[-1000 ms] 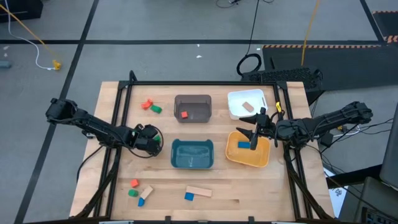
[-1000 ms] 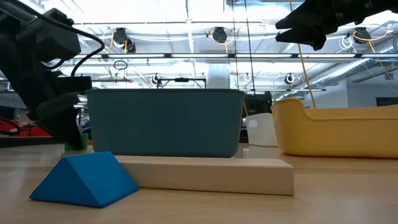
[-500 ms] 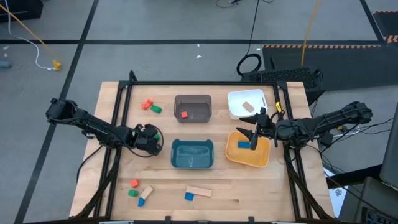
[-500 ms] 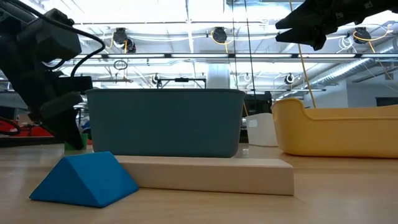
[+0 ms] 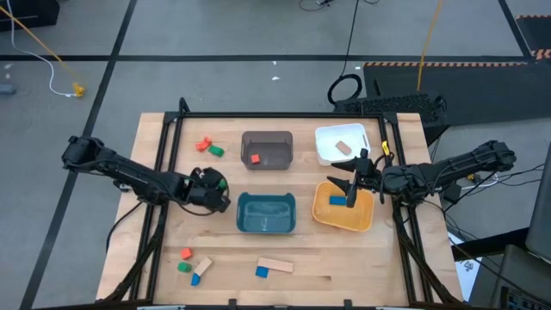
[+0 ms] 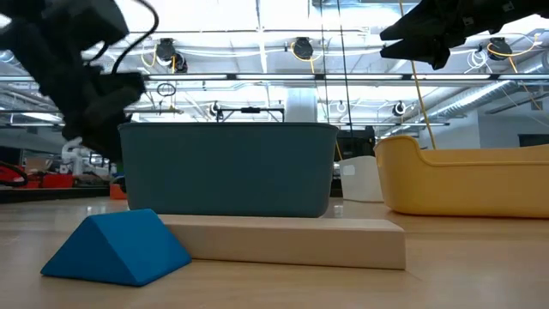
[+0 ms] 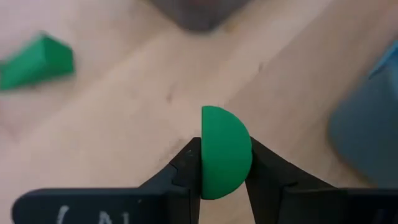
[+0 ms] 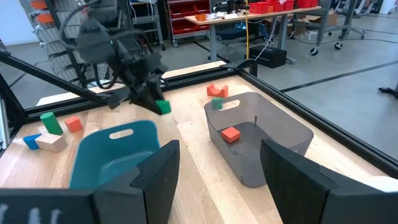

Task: Sort & place blocks by color
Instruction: Put the middle green block into the blue bin

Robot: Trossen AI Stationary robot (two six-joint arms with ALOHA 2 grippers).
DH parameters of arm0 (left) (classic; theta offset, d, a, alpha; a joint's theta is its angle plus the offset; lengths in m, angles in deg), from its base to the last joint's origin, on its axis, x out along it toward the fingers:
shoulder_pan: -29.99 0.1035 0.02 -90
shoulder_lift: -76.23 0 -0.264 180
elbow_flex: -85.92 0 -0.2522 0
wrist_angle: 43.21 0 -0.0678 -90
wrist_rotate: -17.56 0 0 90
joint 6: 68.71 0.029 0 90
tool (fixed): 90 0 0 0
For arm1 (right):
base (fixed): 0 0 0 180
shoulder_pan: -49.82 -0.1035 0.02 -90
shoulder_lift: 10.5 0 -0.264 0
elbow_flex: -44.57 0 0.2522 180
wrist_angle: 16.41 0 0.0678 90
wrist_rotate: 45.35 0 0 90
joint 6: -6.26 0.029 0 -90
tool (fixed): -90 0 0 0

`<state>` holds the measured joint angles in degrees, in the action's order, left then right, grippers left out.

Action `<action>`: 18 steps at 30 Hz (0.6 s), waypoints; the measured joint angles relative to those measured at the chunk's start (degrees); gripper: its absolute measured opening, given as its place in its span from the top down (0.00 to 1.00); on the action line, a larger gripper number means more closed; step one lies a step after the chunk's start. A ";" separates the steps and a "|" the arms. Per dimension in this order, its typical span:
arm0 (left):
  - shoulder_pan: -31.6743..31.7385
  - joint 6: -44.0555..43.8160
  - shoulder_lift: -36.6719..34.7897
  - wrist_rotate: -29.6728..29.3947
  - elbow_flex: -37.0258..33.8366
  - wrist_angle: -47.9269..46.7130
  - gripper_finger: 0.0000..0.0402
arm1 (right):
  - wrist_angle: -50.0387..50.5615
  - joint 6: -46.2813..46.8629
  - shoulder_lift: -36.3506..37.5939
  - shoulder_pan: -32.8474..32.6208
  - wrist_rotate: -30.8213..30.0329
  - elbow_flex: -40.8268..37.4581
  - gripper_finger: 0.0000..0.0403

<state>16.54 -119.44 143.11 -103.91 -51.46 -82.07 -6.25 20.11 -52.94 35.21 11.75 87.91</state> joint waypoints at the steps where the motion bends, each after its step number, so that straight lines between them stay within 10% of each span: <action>1: 0.02 0.81 -0.32 -1.03 1.10 -0.67 0.78 | -0.06 0.02 0.00 0.02 -0.02 0.00 0.47; 18: -4.91 21.31 3.18 1.17 7.27 30.73 0.78 | 0.00 0.02 -0.02 0.00 0.00 0.02 0.47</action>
<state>11.62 -98.14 146.29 -102.74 -44.18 -51.34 -6.25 20.13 -52.96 35.21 11.74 87.93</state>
